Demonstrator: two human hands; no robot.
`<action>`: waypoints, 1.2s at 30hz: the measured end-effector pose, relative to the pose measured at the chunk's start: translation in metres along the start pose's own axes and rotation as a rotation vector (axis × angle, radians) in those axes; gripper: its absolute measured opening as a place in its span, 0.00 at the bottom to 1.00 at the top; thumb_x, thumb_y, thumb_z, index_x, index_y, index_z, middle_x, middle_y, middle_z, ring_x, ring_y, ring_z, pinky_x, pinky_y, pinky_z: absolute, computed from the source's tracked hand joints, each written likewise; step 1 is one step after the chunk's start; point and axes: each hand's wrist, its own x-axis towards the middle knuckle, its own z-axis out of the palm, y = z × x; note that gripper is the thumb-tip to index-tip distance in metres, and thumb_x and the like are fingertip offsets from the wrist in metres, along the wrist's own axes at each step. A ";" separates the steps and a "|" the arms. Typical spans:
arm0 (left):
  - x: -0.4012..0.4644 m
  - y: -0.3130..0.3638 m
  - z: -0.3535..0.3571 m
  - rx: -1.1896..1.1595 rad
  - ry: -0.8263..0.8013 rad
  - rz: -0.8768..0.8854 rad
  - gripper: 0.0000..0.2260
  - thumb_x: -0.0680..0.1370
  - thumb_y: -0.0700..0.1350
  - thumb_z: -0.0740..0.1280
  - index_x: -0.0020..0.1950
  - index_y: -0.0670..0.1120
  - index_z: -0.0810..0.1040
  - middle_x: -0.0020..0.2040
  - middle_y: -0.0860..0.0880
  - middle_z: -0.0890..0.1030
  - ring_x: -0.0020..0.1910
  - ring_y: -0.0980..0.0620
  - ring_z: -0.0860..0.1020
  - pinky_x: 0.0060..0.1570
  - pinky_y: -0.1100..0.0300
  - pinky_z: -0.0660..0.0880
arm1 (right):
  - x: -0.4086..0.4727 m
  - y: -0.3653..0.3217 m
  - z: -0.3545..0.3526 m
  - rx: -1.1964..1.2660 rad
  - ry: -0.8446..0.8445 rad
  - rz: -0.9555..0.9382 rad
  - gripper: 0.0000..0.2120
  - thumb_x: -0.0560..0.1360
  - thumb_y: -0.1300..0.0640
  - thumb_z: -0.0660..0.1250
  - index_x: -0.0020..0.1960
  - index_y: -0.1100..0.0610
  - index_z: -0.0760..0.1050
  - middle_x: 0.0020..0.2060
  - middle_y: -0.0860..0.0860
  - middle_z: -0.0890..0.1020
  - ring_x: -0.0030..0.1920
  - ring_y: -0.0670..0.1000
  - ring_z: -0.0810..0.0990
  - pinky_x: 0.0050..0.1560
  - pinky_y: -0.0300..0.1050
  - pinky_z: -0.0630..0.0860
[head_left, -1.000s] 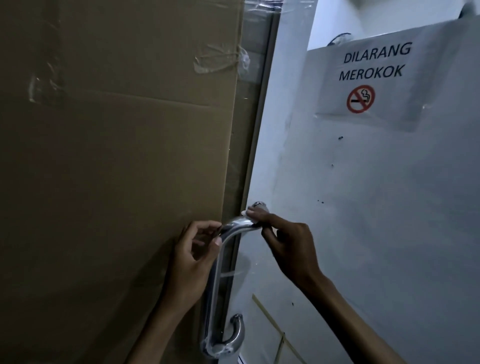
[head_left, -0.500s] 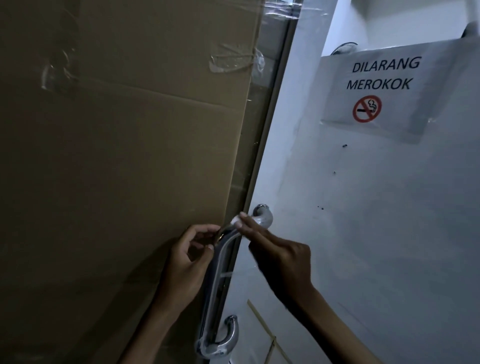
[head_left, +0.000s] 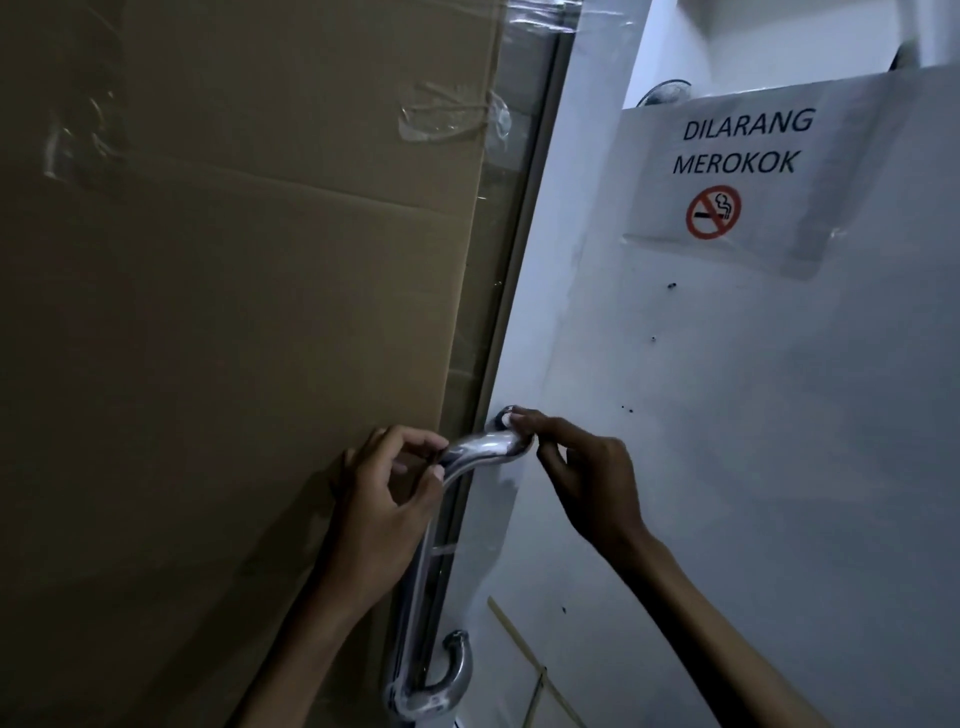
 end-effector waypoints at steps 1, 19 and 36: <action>0.000 -0.001 0.000 0.006 0.000 0.004 0.10 0.78 0.45 0.70 0.53 0.61 0.79 0.53 0.62 0.79 0.58 0.54 0.74 0.54 0.53 0.74 | 0.002 0.001 -0.001 0.019 -0.009 0.026 0.15 0.82 0.44 0.61 0.65 0.34 0.80 0.57 0.35 0.85 0.36 0.52 0.86 0.35 0.52 0.81; 0.016 0.017 -0.003 0.048 -0.061 0.029 0.09 0.75 0.53 0.67 0.54 0.63 0.78 0.53 0.66 0.78 0.59 0.51 0.73 0.62 0.42 0.74 | 0.008 -0.016 -0.018 0.375 0.014 0.384 0.16 0.83 0.65 0.64 0.58 0.48 0.86 0.50 0.45 0.88 0.24 0.53 0.79 0.24 0.41 0.75; 0.070 0.044 0.015 0.061 -0.102 -0.037 0.04 0.77 0.40 0.73 0.47 0.48 0.87 0.39 0.50 0.86 0.40 0.51 0.84 0.44 0.52 0.83 | 0.014 -0.057 -0.038 0.634 -0.091 0.562 0.09 0.85 0.58 0.64 0.62 0.54 0.80 0.50 0.51 0.89 0.45 0.51 0.86 0.40 0.46 0.84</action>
